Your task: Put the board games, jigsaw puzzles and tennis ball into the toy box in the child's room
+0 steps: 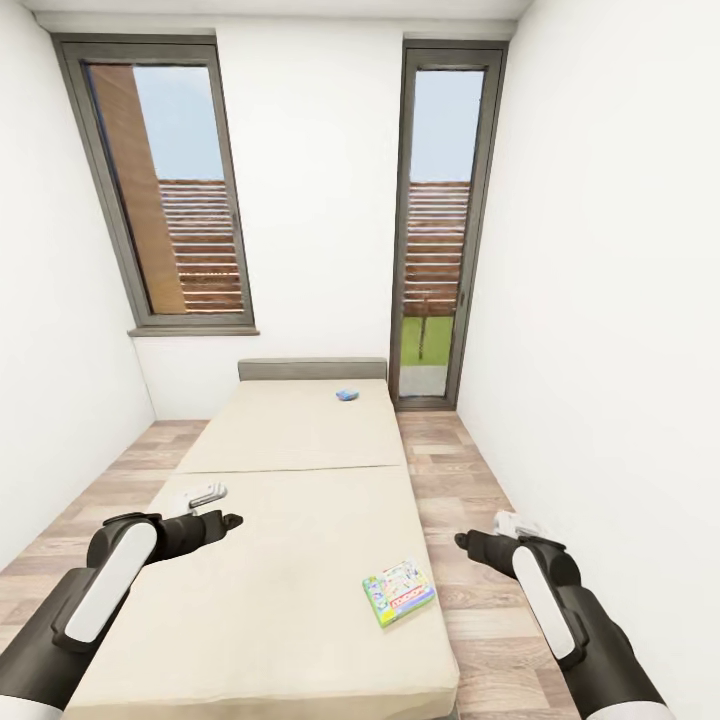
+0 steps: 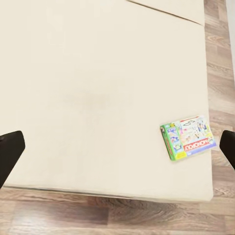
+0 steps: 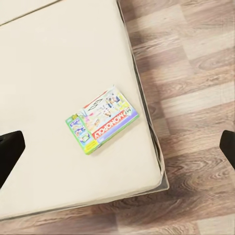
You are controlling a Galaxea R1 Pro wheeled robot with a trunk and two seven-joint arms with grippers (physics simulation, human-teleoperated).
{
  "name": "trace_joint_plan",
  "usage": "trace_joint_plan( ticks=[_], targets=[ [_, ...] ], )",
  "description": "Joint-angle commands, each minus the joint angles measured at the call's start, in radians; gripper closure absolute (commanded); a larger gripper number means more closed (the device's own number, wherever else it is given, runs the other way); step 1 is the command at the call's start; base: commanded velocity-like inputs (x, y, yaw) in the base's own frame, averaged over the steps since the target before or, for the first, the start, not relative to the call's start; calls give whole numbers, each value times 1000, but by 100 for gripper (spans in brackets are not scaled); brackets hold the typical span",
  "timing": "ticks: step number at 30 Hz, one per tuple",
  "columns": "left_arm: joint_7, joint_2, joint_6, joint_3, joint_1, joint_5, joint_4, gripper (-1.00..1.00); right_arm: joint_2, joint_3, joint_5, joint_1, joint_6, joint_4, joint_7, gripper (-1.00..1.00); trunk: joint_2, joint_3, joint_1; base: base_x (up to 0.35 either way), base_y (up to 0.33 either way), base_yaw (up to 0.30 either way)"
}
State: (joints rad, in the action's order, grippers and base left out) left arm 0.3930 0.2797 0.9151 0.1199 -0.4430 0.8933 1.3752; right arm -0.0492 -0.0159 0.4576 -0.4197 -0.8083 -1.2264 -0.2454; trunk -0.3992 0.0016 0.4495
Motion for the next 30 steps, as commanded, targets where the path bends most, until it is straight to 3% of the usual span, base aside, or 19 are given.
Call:
trace_joint_plan(
  ticks=[1, 4, 16, 30],
  targets=[
    [10, 1, 1, 2, 0, 11, 1, -100, -1, -1, 10, 1, -1, -1, 15, -100, -1, 0, 0, 47, 0, 0],
    [10, 0, 1, 3, 0, 11, 1, -100, -1, 1, 10, 2, -1, -2, 68, -100, -1, 0, 0, 76, 0, 0],
    [11, -1, 0, 4, 0, 12, 1, -100, -1, -1, 9, 6, 3, -2, 80, -100, -1, 0, 0, 80, 0, 13],
    [12, -4, -1, 6, 0, 12, 1, -100, -1, -4, 0, 7, 4, -2, 80, -100, -1, 0, 0, 161, 53, 243]
  ],
)
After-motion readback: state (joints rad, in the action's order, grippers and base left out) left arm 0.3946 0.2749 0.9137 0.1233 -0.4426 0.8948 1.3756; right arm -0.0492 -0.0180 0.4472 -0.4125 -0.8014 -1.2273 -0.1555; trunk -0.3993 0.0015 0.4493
